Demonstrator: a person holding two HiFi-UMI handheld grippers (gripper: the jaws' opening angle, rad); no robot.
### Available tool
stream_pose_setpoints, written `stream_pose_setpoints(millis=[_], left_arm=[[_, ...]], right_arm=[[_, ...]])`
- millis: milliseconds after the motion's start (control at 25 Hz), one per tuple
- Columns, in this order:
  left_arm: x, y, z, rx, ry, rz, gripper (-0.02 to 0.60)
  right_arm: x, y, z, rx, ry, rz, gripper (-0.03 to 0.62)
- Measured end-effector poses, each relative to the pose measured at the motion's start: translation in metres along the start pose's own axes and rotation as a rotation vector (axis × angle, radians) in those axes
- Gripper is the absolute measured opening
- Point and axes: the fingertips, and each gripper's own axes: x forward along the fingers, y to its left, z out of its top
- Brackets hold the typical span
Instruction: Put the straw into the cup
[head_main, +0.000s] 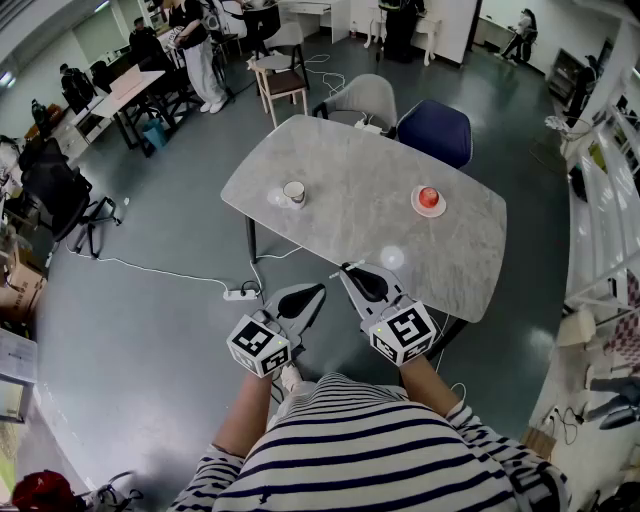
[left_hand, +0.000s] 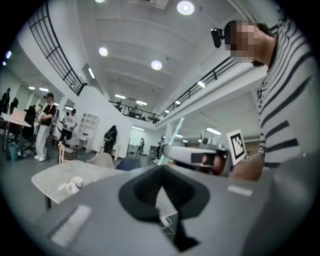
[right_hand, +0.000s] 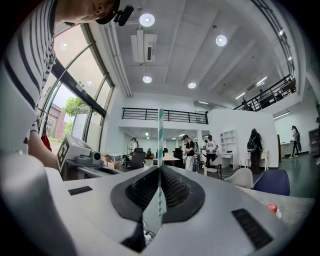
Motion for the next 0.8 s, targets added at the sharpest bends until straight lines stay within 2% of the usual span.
stream_pose_setpoints(millis=[480,800], left_arm=[[-0.003,-0.002,0.002,0.003,0.000,0.011,0.006],[0.001,-0.007,-0.001,0.003,0.004,0.020,0.006]], right_arm=[[-0.002,0.000,0.005,0.001,-0.007,-0.004,0.020],[-0.010,-0.005,0.012,0.012,-0.047,-0.012,0.020]])
